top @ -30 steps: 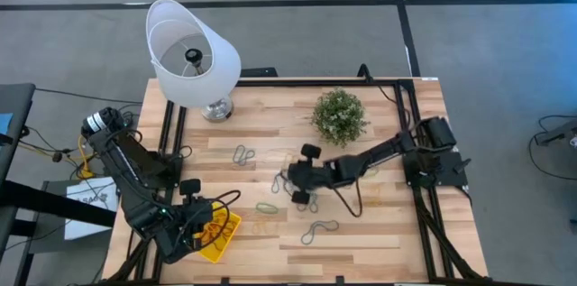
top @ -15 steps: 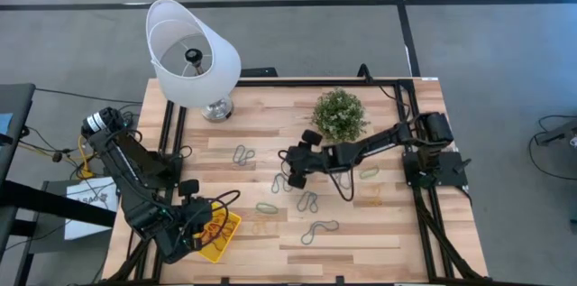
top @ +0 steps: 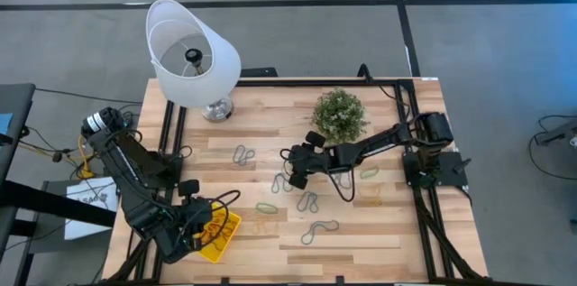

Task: Pick and place items into bin
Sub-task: Put the top yellow rubberband into the yellow bin

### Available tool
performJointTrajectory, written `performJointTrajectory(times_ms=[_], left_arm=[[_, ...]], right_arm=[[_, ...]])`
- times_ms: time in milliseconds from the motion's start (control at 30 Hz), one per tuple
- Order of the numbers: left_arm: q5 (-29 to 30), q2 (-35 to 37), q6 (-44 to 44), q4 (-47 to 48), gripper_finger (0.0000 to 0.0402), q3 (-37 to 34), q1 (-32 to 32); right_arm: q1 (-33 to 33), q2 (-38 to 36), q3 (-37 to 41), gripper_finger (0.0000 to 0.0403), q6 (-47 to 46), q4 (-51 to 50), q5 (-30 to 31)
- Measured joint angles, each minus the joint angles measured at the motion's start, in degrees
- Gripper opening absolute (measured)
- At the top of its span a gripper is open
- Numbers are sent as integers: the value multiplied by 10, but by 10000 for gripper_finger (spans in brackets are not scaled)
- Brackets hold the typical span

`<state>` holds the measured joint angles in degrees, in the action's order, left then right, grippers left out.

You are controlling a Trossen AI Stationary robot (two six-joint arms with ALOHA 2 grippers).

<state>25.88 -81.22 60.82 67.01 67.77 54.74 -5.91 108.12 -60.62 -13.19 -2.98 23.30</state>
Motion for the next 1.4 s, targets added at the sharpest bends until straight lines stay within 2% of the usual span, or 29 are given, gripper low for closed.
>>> performJointTrajectory(times_ms=[367, 900, 1000, 1267, 1400], left_arm=[[1, 0, 0, 0, 114, 0, 0], [2, 0, 0, 0, 114, 0, 0], [2, 0, 0, 0, 114, 0, 0], [1, 0, 0, 0, 114, 0, 0], [1, 0, -1, 1, 114, 0, 0]], right_arm=[[-1, 0, 0, 180, 1, 6, -10], [-1, 0, 0, 180, 1, 10, -22], [-1, 23, -1, 178, 1, 45, -24], [0, 100, -38, 180, 30, 60, -22], [0, 116, -54, 180, 30, 57, -19]])
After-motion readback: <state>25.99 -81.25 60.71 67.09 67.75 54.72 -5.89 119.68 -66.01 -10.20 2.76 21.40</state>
